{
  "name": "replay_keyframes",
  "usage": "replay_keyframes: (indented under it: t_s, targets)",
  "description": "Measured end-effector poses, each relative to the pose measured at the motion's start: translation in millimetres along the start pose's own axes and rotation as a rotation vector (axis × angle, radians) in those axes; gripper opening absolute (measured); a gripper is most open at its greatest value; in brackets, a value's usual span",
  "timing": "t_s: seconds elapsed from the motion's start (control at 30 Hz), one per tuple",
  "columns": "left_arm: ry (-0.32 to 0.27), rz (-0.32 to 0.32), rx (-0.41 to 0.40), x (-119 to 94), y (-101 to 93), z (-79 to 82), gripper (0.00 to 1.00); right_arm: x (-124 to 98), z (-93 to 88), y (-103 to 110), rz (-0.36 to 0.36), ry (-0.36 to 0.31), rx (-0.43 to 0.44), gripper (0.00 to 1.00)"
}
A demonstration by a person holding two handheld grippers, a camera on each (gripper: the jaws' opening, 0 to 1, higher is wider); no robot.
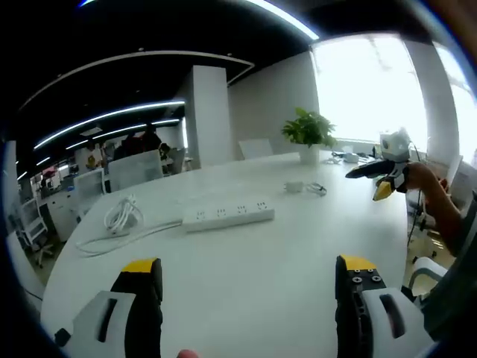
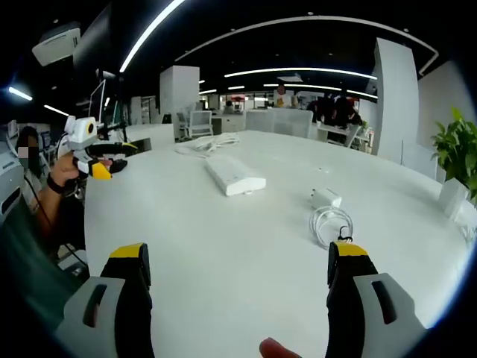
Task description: Straighten the power strip on the desk, plug the charger into it
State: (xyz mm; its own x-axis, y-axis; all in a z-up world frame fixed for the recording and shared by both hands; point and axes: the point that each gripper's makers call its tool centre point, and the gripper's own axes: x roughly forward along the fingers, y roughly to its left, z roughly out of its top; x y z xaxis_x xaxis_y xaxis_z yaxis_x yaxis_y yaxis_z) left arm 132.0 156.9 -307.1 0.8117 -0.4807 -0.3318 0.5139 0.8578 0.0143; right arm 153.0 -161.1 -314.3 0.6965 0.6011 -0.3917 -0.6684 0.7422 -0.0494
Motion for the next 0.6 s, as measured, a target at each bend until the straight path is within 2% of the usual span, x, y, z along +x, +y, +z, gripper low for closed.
replay_keyframes:
  t_s: [0.2, 0.6]
  targets:
    - [0.002, 0.000, -0.004, 1, 1.2, -1.8, 1.00, 2, 1.1, 3, 0.008, -0.002, -0.002, 1.00]
    - [0.004, -0.007, -0.013, 2, 1.2, -7.8, 1.00, 19, 8.5, 3, 0.032, 0.014, -0.029, 1.00]
